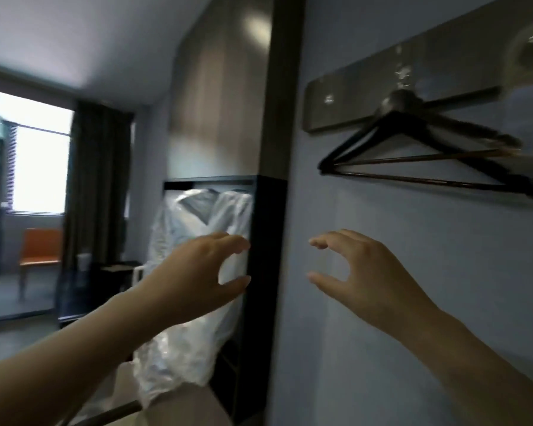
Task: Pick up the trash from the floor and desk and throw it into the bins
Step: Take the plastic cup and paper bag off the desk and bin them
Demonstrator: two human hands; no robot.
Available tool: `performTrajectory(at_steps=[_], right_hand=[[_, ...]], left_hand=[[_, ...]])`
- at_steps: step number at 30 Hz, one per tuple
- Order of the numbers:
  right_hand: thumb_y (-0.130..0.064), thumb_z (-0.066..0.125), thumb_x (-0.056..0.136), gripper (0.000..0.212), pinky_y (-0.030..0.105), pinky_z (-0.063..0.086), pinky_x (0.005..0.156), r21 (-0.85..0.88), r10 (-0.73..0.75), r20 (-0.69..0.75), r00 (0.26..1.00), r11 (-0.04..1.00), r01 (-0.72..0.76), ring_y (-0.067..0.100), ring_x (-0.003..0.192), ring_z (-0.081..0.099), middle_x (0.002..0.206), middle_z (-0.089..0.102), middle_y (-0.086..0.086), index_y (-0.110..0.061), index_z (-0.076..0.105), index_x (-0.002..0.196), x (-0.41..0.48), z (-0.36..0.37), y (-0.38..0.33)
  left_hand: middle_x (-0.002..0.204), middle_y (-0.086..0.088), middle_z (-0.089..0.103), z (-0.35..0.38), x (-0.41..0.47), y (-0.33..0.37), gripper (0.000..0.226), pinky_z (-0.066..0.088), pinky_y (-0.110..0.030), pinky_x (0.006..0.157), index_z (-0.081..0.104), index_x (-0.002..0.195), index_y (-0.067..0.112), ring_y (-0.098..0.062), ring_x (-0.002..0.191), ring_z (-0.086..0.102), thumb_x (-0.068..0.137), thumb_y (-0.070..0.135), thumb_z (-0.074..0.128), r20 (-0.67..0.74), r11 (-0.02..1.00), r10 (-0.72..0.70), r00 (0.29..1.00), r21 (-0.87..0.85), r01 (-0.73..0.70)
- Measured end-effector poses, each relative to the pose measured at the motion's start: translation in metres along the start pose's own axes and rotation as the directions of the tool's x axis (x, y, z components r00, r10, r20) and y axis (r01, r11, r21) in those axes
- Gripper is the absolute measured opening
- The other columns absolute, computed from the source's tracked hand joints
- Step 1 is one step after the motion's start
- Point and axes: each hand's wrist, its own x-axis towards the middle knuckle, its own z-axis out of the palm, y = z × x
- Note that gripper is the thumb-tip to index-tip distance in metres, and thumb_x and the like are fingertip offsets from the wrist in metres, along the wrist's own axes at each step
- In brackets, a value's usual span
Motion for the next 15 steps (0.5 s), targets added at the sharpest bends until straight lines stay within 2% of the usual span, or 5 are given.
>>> performTrajectory(at_steps=[3,5,9,12,15], right_hand=[[-0.036,0.073,0.081,0.045,0.019,0.042,0.094,0.125,-0.092,0.004,0.996,0.988,0.091,0.007,0.111,0.055,0.118,0.062,-0.011,-0.024,0.062,0.123,0.035,0.052,-0.052],[-0.035,0.076,0.078,0.045,0.018,0.042,0.092,0.192,-0.138,0.020,0.990,0.973,0.131,0.009,0.110,0.056,0.117,0.063,-0.009,-0.023,0.063,0.120,0.054,0.085,-0.084],[-0.033,0.078,0.076,0.045,0.029,0.048,0.093,0.286,-0.233,0.035,0.972,0.934,0.214,0.014,0.110,0.059,0.116,0.065,-0.006,-0.022,0.065,0.118,0.085,0.139,-0.129],[-0.033,0.076,0.078,0.045,0.018,0.040,0.092,0.324,-0.284,0.046,0.958,0.911,0.255,0.009,0.113,0.057,0.118,0.064,-0.008,-0.023,0.064,0.120,0.107,0.172,-0.149],[-0.037,0.075,0.079,0.046,0.014,0.036,0.089,0.332,-0.327,0.062,0.943,0.898,0.289,0.006,0.113,0.055,0.118,0.063,-0.011,-0.026,0.063,0.121,0.130,0.205,-0.155]], left_hand=[[0.119,0.012,0.061,-0.035,-0.040,-0.056,0.049,0.050,-0.027,0.089,0.056,0.125,0.030,-0.008,0.104,0.061,0.081,0.047,0.067,0.020,0.989,-0.119,0.993,0.095,0.116],[0.122,0.013,0.059,-0.054,-0.062,-0.086,0.049,0.048,-0.022,0.090,0.054,0.127,0.031,-0.005,0.106,0.059,0.082,0.045,0.066,0.039,0.968,-0.197,0.980,0.167,0.188],[0.124,0.012,0.057,-0.078,-0.095,-0.134,0.051,0.050,-0.022,0.090,0.051,0.129,0.031,-0.004,0.107,0.056,0.082,0.046,0.063,0.049,0.920,-0.310,0.949,0.268,0.287],[0.126,0.013,0.055,-0.082,-0.110,-0.164,0.054,0.048,-0.020,0.092,0.047,0.133,0.031,-0.003,0.110,0.055,0.083,0.046,0.063,0.033,0.886,-0.379,0.925,0.303,0.352],[0.127,0.011,0.056,-0.074,-0.113,-0.193,0.053,0.048,-0.016,0.090,0.048,0.132,0.031,-0.003,0.109,0.056,0.084,0.046,0.062,0.035,0.863,-0.411,0.911,0.338,0.376]])
